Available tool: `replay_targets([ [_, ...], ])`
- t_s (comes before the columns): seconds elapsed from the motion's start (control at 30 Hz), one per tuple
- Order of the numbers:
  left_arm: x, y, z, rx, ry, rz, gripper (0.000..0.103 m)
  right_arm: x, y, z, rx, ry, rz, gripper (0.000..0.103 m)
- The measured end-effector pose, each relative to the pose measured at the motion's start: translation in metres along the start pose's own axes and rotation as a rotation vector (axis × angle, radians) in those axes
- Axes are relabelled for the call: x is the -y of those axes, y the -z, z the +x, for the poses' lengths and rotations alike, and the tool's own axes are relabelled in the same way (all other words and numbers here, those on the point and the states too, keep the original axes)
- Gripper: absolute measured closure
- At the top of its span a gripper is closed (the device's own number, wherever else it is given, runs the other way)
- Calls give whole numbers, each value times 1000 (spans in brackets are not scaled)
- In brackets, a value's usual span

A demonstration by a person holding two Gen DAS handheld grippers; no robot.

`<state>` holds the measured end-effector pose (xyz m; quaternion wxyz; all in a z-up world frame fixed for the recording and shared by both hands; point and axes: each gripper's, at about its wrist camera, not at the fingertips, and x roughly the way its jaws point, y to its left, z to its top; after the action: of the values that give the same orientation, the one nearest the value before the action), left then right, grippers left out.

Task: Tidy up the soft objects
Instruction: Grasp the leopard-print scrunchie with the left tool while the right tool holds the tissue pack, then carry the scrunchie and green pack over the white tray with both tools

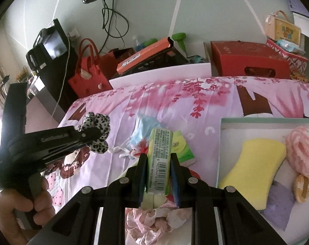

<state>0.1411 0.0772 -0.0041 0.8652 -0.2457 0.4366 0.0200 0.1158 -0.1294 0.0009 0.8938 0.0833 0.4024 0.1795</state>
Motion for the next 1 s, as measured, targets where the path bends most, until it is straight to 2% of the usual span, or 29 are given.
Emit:
replay_targets([
  [0.2, 3, 1, -2, 4, 2, 7, 86, 4, 1, 1, -7, 3, 14, 80],
  [0.37, 10, 1, -10, 26, 21, 24, 86, 19, -4, -13, 34, 34, 39, 80],
  [0.7, 58, 11, -15, 30, 93, 143, 86, 113, -8, -59, 105, 194, 265, 80],
  [1.0, 122, 44, -3, -40, 175, 302, 86, 177, 4, -101, 138, 374, 406, 80],
])
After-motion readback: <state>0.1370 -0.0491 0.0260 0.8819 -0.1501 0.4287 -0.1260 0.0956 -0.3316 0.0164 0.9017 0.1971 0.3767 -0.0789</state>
